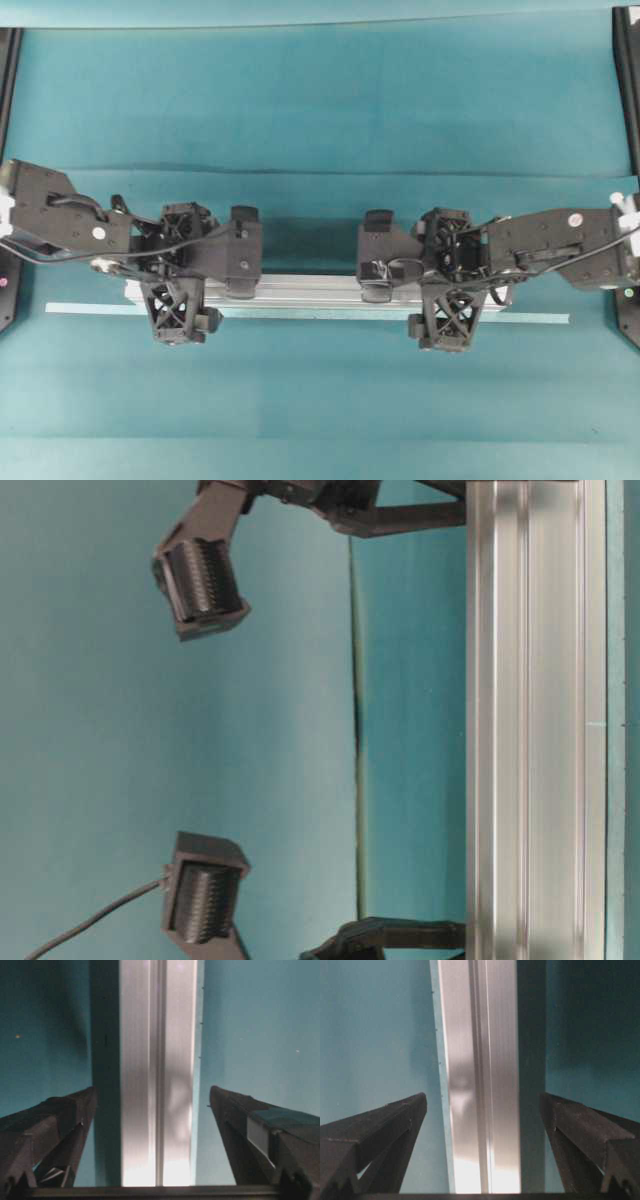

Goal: Lift the metal rail with both hands.
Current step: 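Close both grippers on the silver rail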

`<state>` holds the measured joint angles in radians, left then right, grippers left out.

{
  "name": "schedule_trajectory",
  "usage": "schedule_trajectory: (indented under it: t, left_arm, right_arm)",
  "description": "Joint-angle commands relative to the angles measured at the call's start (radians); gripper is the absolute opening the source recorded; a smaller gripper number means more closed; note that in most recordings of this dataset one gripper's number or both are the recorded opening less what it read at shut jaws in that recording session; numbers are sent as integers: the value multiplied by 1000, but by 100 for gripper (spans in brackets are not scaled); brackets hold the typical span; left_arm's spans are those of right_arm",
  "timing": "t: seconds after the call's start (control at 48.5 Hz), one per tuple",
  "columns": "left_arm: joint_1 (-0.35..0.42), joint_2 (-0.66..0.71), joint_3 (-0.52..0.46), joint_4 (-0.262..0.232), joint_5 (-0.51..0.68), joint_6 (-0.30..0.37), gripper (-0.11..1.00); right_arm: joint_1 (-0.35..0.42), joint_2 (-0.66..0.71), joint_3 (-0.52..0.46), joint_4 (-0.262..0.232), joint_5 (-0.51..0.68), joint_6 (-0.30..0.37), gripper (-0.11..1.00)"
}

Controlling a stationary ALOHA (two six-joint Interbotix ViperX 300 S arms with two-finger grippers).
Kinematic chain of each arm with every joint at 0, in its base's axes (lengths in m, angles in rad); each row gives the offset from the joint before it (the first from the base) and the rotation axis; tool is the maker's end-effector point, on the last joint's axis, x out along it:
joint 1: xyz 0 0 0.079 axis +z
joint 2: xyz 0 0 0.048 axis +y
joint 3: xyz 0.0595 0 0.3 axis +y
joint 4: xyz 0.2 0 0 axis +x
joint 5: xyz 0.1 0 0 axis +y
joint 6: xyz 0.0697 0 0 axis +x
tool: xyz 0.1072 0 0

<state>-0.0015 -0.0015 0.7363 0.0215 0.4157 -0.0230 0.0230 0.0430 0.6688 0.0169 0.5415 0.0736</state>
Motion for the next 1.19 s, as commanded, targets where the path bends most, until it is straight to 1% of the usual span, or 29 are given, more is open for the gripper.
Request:
schedule_trajectory:
  t: [0.0,0.412,0.494,0.556,0.597,0.639,0.7,0.762,0.783,0.824,1.174]
  left_arm:
    - [0,2,-8,2,-15,-2,98]
    - [0,6,2,2,-14,-12,96]
    - [-2,6,0,2,-15,-14,94]
    - [-3,6,2,2,-15,-12,90]
    - [-3,6,2,2,-15,-9,84]
    - [-3,6,3,2,-15,-2,75]
    - [-3,3,6,2,-15,2,59]
    - [-2,3,8,2,-11,-8,41]
    - [-2,3,9,2,-9,-9,37]
    - [-2,2,12,2,-8,-12,35]
    - [-3,0,11,2,-12,-17,35]
  right_arm:
    - [0,18,-3,-2,-15,-5,96]
    - [0,28,11,-2,-15,2,96]
    - [0,29,9,-2,-17,2,95]
    - [0,31,6,-2,-14,2,93]
    - [0,32,5,-2,-12,2,90]
    - [0,34,3,-2,-12,2,84]
    - [2,35,0,-2,-9,2,71]
    - [3,37,-2,0,-3,2,52]
    - [3,35,-3,2,-2,2,46]
    - [3,37,-3,6,-2,2,38]
    - [5,37,-2,8,-2,0,38]
